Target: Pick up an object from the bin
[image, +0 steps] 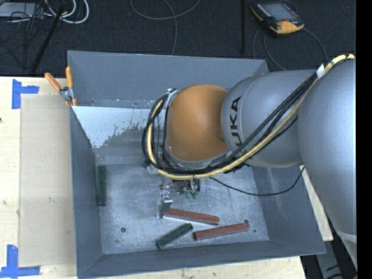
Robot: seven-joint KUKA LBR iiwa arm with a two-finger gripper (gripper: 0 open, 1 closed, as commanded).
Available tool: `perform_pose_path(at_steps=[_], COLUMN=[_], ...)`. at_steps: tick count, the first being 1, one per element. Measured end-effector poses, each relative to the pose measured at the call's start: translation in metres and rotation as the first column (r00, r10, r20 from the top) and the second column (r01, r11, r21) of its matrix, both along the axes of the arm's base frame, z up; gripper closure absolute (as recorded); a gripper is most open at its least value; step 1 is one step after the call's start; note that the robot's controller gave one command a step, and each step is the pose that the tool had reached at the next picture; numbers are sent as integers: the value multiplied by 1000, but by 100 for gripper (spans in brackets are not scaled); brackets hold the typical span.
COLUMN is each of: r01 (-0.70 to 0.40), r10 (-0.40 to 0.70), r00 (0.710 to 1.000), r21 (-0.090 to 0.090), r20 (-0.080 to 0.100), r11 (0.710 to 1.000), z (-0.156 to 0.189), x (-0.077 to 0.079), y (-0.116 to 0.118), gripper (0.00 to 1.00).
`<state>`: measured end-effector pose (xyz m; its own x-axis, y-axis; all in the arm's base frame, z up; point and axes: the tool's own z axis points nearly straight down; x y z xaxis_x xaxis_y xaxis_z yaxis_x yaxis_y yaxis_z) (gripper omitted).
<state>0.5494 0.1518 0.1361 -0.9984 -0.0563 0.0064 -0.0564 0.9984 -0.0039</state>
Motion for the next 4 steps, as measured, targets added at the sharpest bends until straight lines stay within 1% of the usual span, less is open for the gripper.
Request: perform_pose_path(at_steps=[1, 2, 3, 4], r01=[-123, -147, 29, -370], r10=[123, 147, -29, 370], r00=[992, 989, 1000, 929], r21=[6, 5, 3, 6], r20=[13, 4, 1, 13], r11=[992, 989, 1000, 929], z=[-10, -25, -18, -54], x=[-13, -17, -9, -37], y=[-9, -18, -19, -78], gripper=[0, 0, 0, 100])
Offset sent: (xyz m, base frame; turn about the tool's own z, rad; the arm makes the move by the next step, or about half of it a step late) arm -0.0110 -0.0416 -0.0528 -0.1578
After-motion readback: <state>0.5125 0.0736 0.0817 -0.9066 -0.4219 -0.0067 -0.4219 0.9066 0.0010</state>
